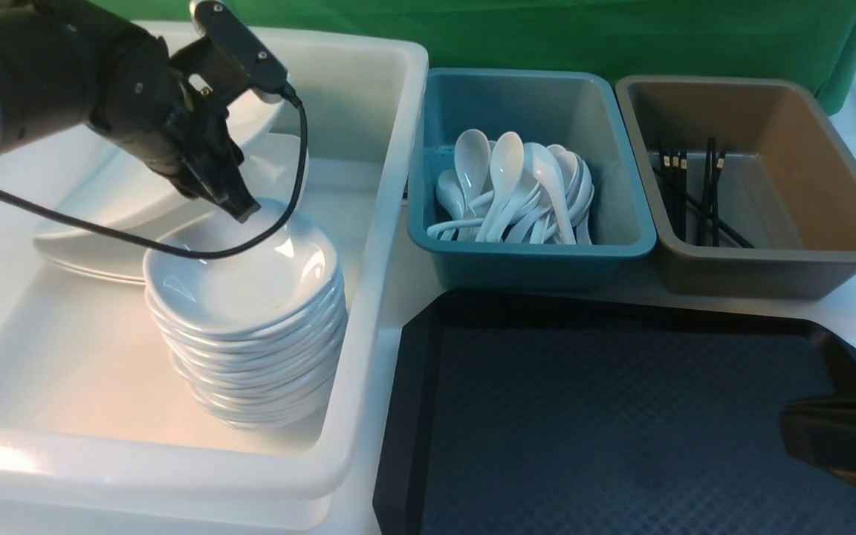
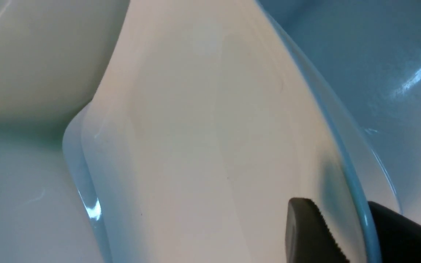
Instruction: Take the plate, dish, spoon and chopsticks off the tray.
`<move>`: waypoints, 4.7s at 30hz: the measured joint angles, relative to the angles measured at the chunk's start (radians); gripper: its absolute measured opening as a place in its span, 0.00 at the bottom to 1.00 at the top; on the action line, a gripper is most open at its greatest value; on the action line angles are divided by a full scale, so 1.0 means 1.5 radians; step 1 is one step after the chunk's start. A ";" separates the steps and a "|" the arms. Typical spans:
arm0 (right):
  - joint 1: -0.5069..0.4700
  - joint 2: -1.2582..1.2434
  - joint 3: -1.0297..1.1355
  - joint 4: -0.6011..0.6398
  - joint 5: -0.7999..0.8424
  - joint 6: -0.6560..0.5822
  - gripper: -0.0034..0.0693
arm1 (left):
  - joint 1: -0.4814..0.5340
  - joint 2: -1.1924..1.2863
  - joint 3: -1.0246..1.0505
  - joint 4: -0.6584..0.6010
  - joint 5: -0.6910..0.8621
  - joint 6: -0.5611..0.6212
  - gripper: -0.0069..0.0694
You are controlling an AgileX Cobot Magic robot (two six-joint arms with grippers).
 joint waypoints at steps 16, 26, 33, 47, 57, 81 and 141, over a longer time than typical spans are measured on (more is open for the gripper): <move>0.000 0.000 0.000 0.002 0.023 0.000 0.10 | 0.000 0.002 -0.003 -0.144 -0.015 0.037 0.18; 0.000 0.000 0.000 0.014 0.025 -0.001 0.10 | 0.000 0.016 -0.005 -0.149 -0.013 0.041 0.12; 0.000 0.000 0.000 0.014 0.025 -0.001 0.10 | 0.000 -0.077 -0.004 -0.206 0.000 0.041 0.12; 0.000 0.000 0.000 0.014 0.023 0.005 0.12 | 0.000 -0.555 0.342 -0.473 -0.201 0.154 0.12; 0.000 0.000 0.000 0.013 0.021 0.006 0.08 | 0.000 -0.852 0.634 -0.549 -0.353 0.157 0.12; 0.000 0.000 0.000 0.013 0.018 0.006 0.13 | 0.000 -0.949 0.755 -0.388 -0.358 0.156 0.12; -0.496 -0.476 0.546 0.032 -0.279 -0.098 0.14 | 0.001 -0.955 0.766 -0.376 -0.375 0.148 0.12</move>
